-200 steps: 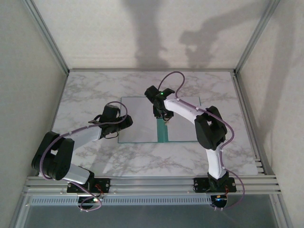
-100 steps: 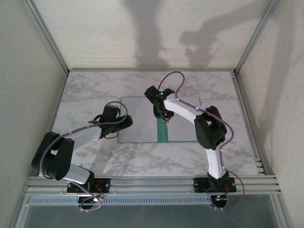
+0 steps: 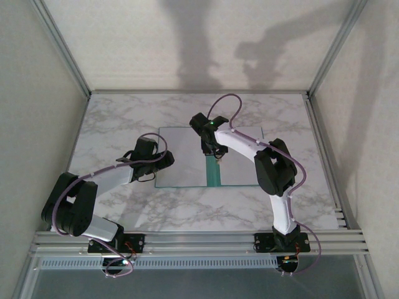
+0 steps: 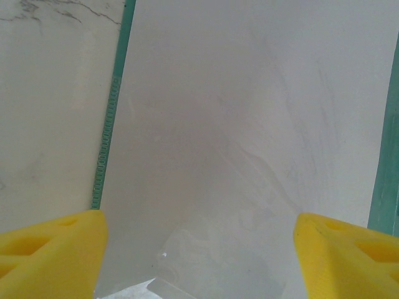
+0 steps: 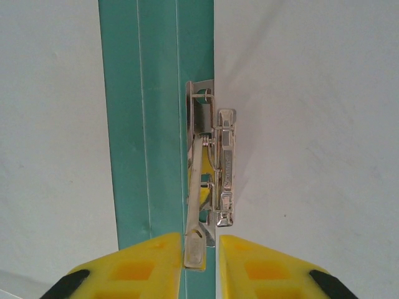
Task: Put the files into the folder
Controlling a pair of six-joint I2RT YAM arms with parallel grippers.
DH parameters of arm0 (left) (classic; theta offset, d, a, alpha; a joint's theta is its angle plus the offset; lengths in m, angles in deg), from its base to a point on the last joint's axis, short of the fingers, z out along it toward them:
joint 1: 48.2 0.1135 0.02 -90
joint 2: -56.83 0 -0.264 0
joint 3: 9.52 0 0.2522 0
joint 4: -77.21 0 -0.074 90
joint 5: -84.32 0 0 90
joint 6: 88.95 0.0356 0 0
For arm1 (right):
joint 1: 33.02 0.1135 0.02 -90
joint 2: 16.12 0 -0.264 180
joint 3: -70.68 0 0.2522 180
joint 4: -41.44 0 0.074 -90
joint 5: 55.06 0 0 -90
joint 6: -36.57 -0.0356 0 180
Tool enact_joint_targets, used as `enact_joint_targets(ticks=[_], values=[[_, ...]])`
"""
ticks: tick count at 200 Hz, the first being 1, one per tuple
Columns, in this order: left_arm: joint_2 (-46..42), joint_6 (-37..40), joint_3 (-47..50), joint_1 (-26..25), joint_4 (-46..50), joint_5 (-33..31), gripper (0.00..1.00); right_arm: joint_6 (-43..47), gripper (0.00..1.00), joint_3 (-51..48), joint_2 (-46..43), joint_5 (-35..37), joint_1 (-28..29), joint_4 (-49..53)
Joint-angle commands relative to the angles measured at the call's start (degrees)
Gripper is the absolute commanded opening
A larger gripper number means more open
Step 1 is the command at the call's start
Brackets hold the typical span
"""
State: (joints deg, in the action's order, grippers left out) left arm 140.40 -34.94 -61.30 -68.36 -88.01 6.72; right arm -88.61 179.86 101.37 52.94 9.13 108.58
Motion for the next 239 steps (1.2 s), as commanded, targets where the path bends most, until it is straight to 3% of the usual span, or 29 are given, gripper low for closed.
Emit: enact_joint_targets(ticks=[1,239], values=[[-1.13,0.48,0.45,-0.40,-0.97,0.19,0.78,0.45,0.24,1.90,1.67,0.19,-0.23,1.33],[-1.04,1.16,-0.37,-0.36,-0.18,-0.45,0.78,1.60,0.09,1.20,1.99,1.16,-0.58,2.55]])
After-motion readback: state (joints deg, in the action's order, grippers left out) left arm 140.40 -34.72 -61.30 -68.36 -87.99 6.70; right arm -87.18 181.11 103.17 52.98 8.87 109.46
